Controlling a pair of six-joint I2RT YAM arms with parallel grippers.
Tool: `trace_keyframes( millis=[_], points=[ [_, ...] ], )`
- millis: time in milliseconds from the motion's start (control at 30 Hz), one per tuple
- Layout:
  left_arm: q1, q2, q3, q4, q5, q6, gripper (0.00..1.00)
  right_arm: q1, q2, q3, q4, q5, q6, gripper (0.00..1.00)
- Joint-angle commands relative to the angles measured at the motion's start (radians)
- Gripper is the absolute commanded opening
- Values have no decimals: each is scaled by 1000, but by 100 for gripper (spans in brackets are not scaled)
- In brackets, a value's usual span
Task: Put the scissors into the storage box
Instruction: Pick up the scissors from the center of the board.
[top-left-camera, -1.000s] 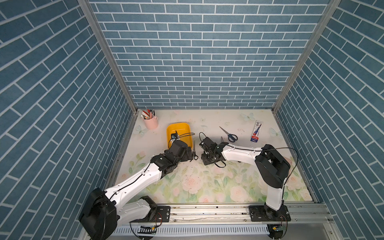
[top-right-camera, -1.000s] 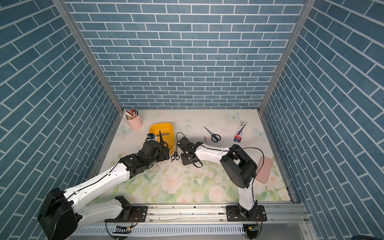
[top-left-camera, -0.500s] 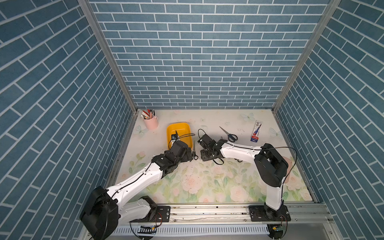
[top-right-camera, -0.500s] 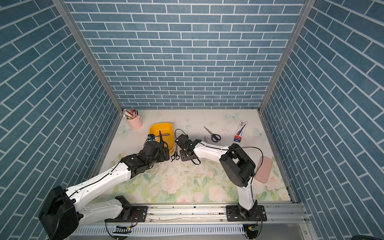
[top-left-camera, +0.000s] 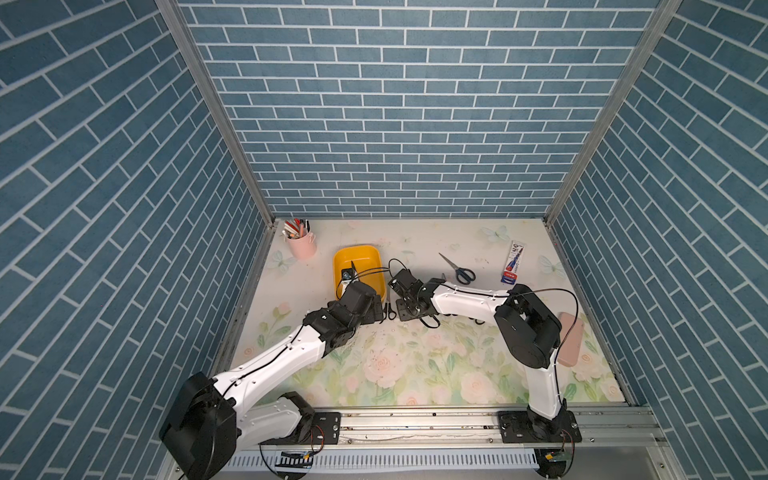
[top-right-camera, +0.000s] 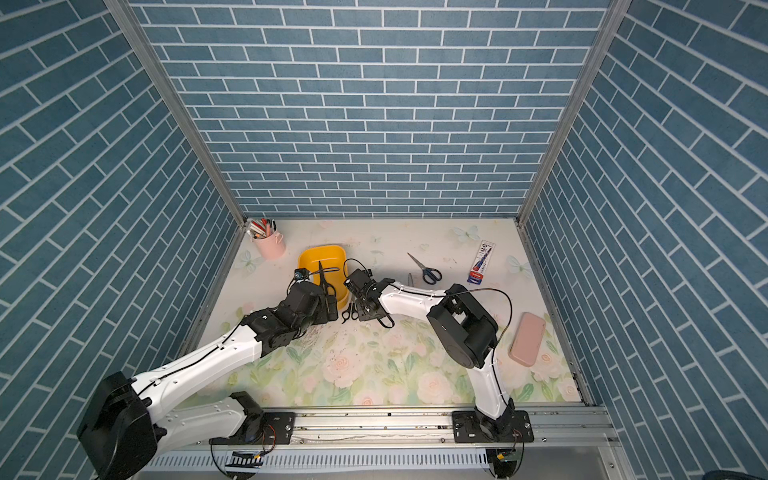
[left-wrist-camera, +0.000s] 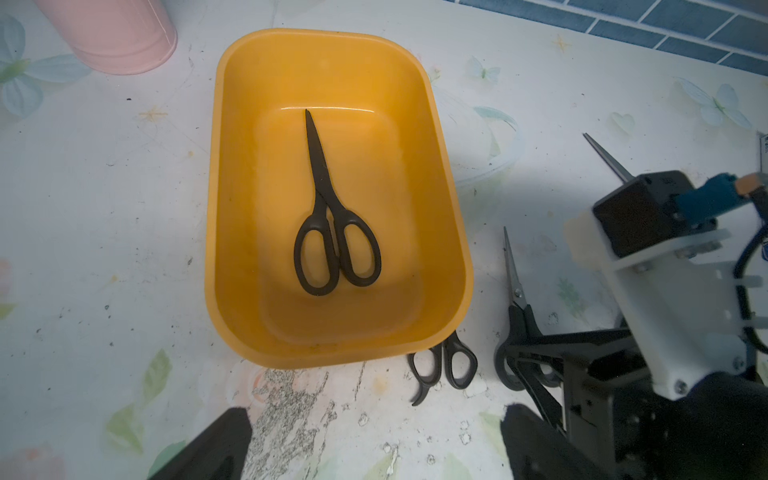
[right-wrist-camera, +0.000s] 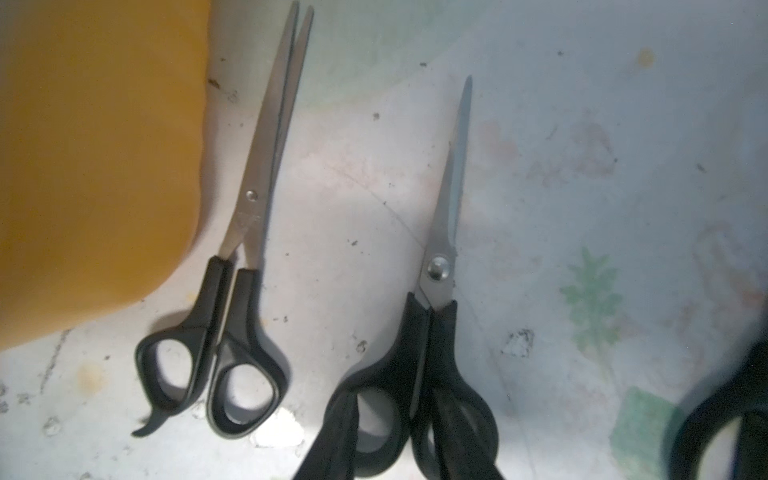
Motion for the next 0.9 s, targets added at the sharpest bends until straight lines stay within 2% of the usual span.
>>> trace_keyframes(
  millis=[0,233,400,700,867],
  points=[
    [-1,-1,-17,-14,-21,-6,100,3,-4,-27,-53,25,41,31],
    [-1,-3,-10,-22,-27,-7,100,2,18,-45,-77,15,67,30],
    [-1,-32,-14,-27,-36,-11,100,2,-23,-107,-64,8,94,31],
    [-2,-26,-23,-11,-29,-14,100,3,-19,-88,-62,16,86,33],
    [-1,-38,-16,-17,-38,-17,100,1,67,-39,-64,22,72,23]
  ],
)
